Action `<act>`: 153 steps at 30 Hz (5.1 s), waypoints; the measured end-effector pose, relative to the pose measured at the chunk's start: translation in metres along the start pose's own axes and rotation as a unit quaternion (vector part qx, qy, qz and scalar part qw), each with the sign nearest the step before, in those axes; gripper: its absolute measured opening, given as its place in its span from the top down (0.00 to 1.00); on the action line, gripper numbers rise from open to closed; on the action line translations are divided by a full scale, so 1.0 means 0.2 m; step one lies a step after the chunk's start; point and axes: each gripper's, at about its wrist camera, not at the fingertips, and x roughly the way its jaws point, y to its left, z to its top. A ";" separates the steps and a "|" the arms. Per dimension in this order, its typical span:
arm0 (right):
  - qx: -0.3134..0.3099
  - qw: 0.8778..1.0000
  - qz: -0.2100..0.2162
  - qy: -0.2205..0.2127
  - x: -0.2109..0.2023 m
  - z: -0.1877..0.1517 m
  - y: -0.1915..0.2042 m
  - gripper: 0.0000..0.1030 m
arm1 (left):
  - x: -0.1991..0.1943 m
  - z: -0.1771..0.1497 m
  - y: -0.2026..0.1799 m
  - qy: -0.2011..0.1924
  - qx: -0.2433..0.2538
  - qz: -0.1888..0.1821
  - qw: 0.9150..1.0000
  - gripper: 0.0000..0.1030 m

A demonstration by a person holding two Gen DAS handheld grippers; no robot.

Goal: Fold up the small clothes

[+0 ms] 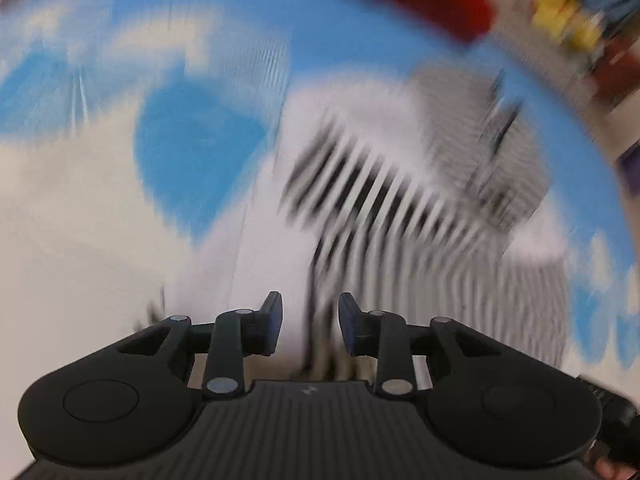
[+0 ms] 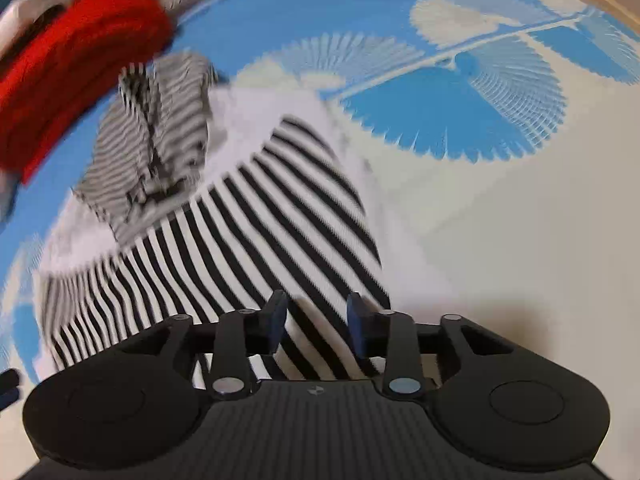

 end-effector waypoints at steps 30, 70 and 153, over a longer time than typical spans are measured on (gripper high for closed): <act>-0.165 0.968 0.024 -0.188 -0.51 0.00 0.20 0.61 | -0.54 -0.16 -0.44 -0.331 0.206 0.034 0.920 0.21; -0.183 0.974 -0.010 -0.132 -0.32 0.20 0.02 0.57 | 0.43 1.34 -1.06 -0.164 0.179 -0.028 0.970 0.81; 0.079 0.992 0.099 0.005 -0.15 0.10 -0.22 0.56 | -0.19 -0.01 0.18 -0.043 -0.068 -0.119 0.990 0.49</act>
